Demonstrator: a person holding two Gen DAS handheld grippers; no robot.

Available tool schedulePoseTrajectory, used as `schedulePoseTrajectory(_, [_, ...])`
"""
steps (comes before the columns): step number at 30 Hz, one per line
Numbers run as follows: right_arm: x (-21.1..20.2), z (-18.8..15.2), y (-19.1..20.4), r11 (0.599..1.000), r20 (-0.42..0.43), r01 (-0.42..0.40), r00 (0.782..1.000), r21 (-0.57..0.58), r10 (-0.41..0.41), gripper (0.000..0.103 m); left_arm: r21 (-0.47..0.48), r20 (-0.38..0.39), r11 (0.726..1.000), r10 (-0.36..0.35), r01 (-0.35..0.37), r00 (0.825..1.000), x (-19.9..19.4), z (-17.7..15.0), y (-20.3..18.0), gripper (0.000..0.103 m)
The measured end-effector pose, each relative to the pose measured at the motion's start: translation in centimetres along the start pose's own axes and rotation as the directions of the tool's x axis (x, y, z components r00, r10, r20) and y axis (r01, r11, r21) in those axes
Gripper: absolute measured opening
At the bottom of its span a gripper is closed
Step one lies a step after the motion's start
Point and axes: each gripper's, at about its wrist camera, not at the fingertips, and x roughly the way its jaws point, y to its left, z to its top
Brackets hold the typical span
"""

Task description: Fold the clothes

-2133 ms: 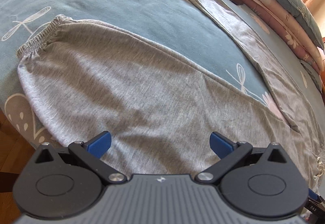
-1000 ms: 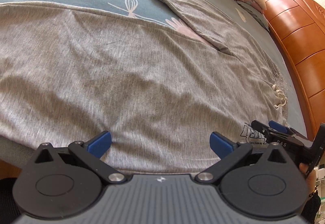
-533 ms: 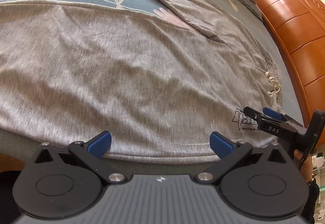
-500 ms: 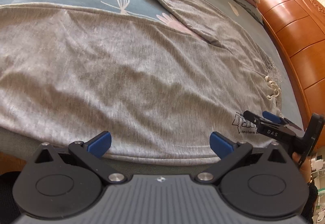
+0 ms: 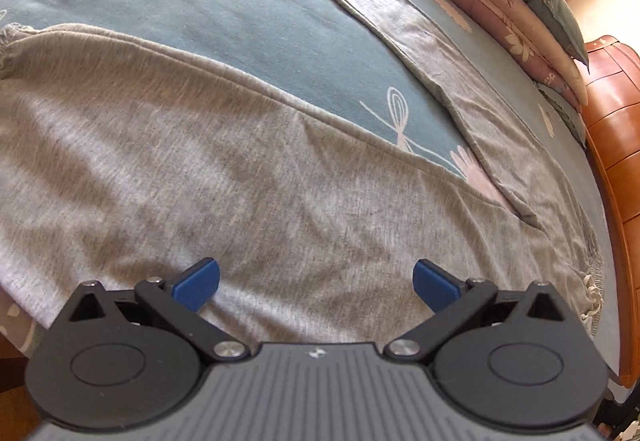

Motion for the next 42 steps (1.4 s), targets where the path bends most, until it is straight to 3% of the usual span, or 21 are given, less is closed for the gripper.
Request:
schedulePoseTrajectory(3, [0.0, 0.1, 0.1, 1.000, -0.004, 0.004, 1.000, -0.002, -0.004, 0.103, -0.009, 0.007, 0.998, 0.064, -0.064, 0.998, -0.4, 0.9, 0.8, 0.102])
schedulePoseTrajectory(6, [0.1, 0.1, 0.2, 1.000, -0.004, 0.008, 1.000, 0.001, -0.008, 0.103, -0.017, 0.044, 1.000, 0.005, -0.005, 0.999, -0.8, 2.1, 0.3, 0.102])
schedulePoseTrajectory(10, [0.1, 0.2, 0.3, 1.000, -0.003, 0.012, 1.000, 0.004, -0.012, 0.103, 0.046, 0.048, 0.998, -0.053, 0.051, 0.997, 0.9, 3.1, -2.6, 0.102])
schedulePoseTrajectory(15, [0.2, 0.2, 0.2, 1.000, 0.003, 0.007, 1.000, 0.002, -0.007, 0.103, 0.084, 0.022, 0.996, -0.041, 0.039, 0.999, 3.9, 3.5, -4.4, 0.102])
schedulePoseTrajectory(27, [0.2, 0.2, 0.1, 1.000, 0.003, 0.005, 1.000, -0.002, -0.005, 0.103, -0.003, 0.097, 1.000, 0.031, -0.031, 0.995, 0.3, 4.2, 0.3, 0.102])
schedulePoseTrajectory(31, [0.3, 0.1, 0.0, 1.000, 0.005, 0.004, 1.000, -0.001, -0.004, 0.103, -0.068, 0.060, 0.996, 0.061, -0.057, 0.996, 0.5, 4.0, 3.1, 0.102])
schedulePoseTrajectory(35, [0.3, 0.2, 0.1, 1.000, 0.006, 0.005, 1.000, 0.000, -0.005, 0.103, -0.076, 0.081, 0.995, 0.075, -0.069, 0.994, 0.2, 3.2, 4.7, 0.102])
schedulePoseTrajectory(39, [0.3, 0.1, 0.1, 1.000, 0.010, 0.005, 1.000, 0.000, -0.005, 0.103, -0.106, 0.109, 0.980, 0.179, -0.167, 0.978, -0.7, 3.5, 5.9, 0.102])
schedulePoseTrajectory(42, [0.3, 0.1, 0.2, 1.000, 0.010, 0.006, 1.000, 0.000, -0.006, 0.103, -0.114, 0.103, 0.987, 0.128, -0.117, 0.986, -1.3, 3.4, 6.1, 0.102])
